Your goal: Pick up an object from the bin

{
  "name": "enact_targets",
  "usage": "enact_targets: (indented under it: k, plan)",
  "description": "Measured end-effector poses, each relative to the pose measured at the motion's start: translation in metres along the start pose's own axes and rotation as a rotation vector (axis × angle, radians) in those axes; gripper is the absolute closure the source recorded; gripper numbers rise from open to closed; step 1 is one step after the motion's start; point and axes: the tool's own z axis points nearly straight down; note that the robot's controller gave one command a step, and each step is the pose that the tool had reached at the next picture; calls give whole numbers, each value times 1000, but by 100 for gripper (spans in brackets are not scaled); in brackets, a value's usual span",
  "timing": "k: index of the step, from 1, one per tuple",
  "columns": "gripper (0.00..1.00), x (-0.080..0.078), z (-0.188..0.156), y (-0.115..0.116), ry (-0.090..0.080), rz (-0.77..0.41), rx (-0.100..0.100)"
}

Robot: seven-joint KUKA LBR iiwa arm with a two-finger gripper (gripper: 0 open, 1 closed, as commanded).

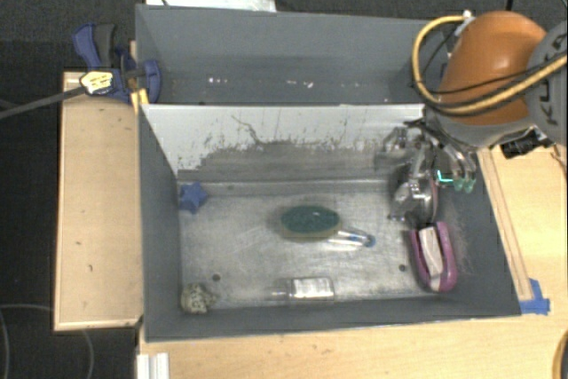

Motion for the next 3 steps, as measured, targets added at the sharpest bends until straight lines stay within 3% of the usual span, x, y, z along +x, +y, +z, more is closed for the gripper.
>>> enact_targets:
  k: [1, 2, 3]
  plan:
    - [0, 23, 112, 48, -1, -169, -1]
    - [100, 21, 109, 47, -7, -169, 1]
    - [100, 31, -90, 45, -14, -518, 4]
